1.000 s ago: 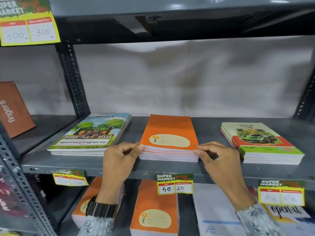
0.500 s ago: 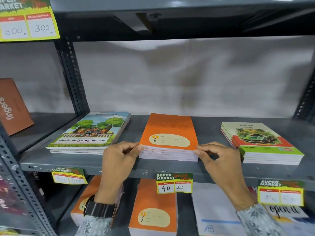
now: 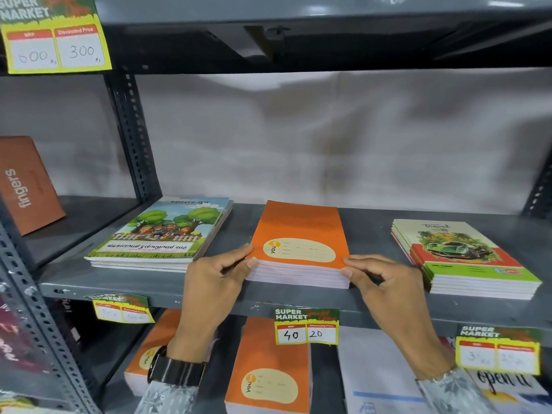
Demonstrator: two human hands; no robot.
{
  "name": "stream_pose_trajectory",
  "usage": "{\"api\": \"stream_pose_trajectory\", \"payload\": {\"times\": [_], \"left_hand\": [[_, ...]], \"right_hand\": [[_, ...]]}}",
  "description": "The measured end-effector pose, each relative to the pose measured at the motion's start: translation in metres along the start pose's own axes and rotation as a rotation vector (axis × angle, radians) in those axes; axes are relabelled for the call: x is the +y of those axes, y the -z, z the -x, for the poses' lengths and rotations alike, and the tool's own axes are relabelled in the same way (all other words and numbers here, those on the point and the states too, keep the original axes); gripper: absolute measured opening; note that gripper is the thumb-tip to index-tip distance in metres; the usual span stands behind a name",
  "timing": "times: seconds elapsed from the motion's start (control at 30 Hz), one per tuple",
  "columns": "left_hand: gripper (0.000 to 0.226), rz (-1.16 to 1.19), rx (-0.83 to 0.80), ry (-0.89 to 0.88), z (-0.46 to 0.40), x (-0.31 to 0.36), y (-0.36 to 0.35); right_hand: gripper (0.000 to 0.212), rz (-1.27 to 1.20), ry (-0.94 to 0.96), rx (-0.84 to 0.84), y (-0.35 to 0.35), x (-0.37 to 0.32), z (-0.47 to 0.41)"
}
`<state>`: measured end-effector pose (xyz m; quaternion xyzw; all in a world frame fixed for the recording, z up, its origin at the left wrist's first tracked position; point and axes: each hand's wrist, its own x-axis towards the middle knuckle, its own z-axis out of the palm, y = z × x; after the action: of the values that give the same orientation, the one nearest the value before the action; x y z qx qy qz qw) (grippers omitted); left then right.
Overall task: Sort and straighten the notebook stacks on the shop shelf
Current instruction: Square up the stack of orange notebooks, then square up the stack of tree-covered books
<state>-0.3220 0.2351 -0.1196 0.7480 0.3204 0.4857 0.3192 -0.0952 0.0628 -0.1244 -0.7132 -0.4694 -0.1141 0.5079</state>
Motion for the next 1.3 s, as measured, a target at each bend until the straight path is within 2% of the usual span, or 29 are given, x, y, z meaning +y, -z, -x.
{"api": "stream_pose_trajectory", "payload": {"times": [0.47, 0.57, 0.67, 0.77, 0.8, 0.87, 0.93, 1.0, 1.07, 1.1, 1.3], "left_hand": [[0.031, 0.003, -0.002, 0.042, 0.000, -0.001, 0.001], [0.035, 0.018, -0.046, 0.039, -0.002, 0.004, 0.004], [0.043, 0.090, -0.090, 0.015, -0.004, 0.006, 0.028], [0.035, 0.069, 0.084, -0.069, -0.016, -0.008, 0.085], [0.031, 0.028, 0.156, -0.080, -0.022, -0.019, 0.105], [0.030, -0.181, 0.243, -0.047, -0.034, -0.049, 0.156], [0.039, -0.402, 0.179, 0.004, -0.044, -0.073, 0.193], [0.050, -0.462, 0.011, 0.044, -0.053, -0.087, 0.212], [0.053, -0.451, -0.133, 0.069, -0.055, -0.091, 0.220], [0.054, -0.437, -0.147, 0.074, -0.054, -0.095, 0.221], [0.048, -0.357, 0.011, 0.086, -0.053, -0.117, 0.222]], "right_hand": [[0.019, 0.032, 0.006, 0.010, 0.001, -0.003, 0.000], [0.025, 0.037, -0.005, 0.010, 0.003, -0.010, 0.000], [0.035, 0.095, 0.065, 0.134, 0.002, -0.030, 0.001], [0.027, 0.105, 0.202, 0.246, -0.024, -0.079, 0.005], [0.021, 0.045, 0.243, 0.226, -0.037, -0.098, 0.006], [0.013, -0.054, 0.292, 0.070, -0.082, -0.142, 0.010], [0.018, -0.023, 0.286, -0.118, -0.127, -0.171, 0.007], [0.032, 0.071, 0.238, -0.218, -0.162, -0.179, -0.002], [0.042, 0.123, 0.165, -0.265, -0.183, -0.178, -0.006], [0.043, 0.130, 0.136, -0.272, -0.189, -0.176, -0.005], [0.025, 0.039, 0.082, -0.179, -0.201, -0.174, 0.001]]}}
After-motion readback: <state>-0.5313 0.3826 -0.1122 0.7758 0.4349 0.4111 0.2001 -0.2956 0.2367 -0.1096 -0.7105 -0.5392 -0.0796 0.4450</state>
